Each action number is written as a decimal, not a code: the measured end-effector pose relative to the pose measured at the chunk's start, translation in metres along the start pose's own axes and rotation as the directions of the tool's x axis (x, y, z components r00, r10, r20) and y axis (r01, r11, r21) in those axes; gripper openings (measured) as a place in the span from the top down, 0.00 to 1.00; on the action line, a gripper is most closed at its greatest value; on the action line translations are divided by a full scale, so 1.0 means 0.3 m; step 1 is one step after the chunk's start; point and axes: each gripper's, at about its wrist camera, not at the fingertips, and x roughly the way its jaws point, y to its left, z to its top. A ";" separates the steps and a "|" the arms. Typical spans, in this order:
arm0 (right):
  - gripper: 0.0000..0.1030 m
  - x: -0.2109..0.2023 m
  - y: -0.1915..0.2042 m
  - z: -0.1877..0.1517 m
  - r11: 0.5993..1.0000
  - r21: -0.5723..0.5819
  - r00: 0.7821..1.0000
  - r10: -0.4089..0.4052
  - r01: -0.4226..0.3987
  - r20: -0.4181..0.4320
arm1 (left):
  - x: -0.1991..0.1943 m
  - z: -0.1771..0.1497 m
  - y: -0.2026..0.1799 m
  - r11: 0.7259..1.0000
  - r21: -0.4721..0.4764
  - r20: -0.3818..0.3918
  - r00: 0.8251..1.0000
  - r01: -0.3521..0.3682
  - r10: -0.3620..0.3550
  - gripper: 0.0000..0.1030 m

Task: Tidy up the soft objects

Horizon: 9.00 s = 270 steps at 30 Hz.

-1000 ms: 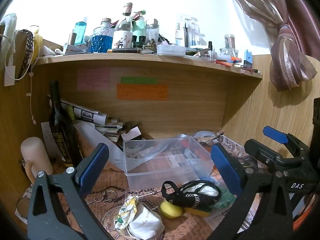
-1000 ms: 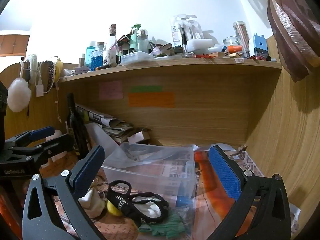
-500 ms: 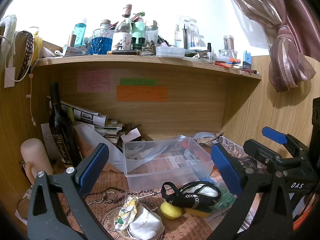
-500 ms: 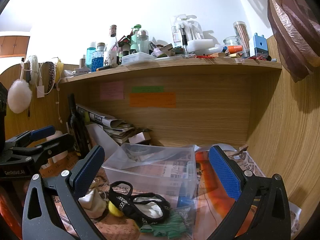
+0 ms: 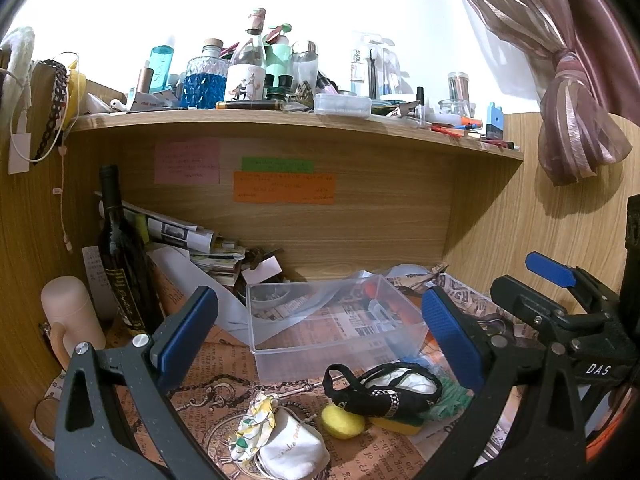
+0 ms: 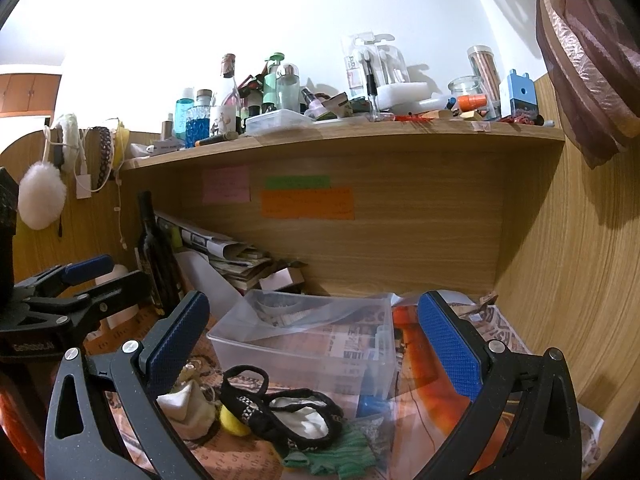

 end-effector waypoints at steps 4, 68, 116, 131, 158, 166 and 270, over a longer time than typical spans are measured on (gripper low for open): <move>0.00 -0.003 0.002 0.000 1.000 0.000 1.000 0.000 0.000 0.003 | -0.002 0.000 0.003 1.000 0.003 0.002 1.000 -0.002 0.002 0.00; 0.00 0.136 -0.064 -0.160 0.998 0.053 0.963 0.051 -0.039 -0.264 | 0.181 -0.218 0.207 0.992 -0.028 -0.319 0.942 -0.122 0.107 0.00; 0.87 0.277 -0.087 -0.013 0.988 0.035 0.963 0.153 -0.149 -0.224 | 0.369 -0.051 0.248 0.995 -0.097 -0.301 0.952 0.028 -0.056 0.90; 0.87 0.515 -0.061 -0.042 0.984 -0.063 0.922 0.134 -0.168 -0.363 | 0.664 -0.076 0.222 0.995 -0.065 -0.448 0.889 0.069 -0.091 0.90; 0.14 0.604 -0.055 -0.178 0.986 -0.076 0.852 0.090 -0.150 -0.515 | 0.753 -0.144 0.162 0.995 0.014 -0.508 0.858 0.095 -0.074 0.76; 0.14 0.527 -0.076 -0.102 0.988 -0.018 0.889 0.130 -0.153 -0.440 | 0.677 -0.101 0.151 0.995 0.009 -0.466 0.881 0.098 -0.083 0.40; 0.40 0.618 -0.222 -0.137 1.000 0.007 0.898 0.016 -0.014 -0.440 | 0.741 -0.082 0.126 0.997 -0.058 -0.426 0.902 0.055 -0.074 0.38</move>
